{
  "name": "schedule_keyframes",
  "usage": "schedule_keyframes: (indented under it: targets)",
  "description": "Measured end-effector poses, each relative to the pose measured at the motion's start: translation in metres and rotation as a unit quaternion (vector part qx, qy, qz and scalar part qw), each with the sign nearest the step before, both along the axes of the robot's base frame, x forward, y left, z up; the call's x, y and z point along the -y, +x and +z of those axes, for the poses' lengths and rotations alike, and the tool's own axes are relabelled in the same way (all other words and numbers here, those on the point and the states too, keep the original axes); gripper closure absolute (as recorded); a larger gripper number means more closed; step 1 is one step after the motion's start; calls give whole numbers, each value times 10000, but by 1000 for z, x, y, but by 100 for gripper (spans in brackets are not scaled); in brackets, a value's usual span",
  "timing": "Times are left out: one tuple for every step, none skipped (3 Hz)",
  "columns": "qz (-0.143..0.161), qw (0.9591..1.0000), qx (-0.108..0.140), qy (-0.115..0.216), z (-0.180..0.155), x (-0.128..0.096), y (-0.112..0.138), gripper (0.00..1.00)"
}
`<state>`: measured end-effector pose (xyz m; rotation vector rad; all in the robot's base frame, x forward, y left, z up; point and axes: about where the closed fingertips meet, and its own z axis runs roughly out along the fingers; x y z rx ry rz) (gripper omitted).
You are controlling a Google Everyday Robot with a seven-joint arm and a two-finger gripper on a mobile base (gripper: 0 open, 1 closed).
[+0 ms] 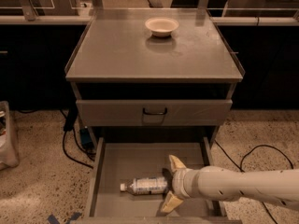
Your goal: Place blue plastic bottle into middle drawer
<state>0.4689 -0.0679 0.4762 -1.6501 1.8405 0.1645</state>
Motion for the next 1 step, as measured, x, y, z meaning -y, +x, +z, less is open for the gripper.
schedule_keyframes:
  targets:
    - [-403,9982,333,-289,27,25,-14,0]
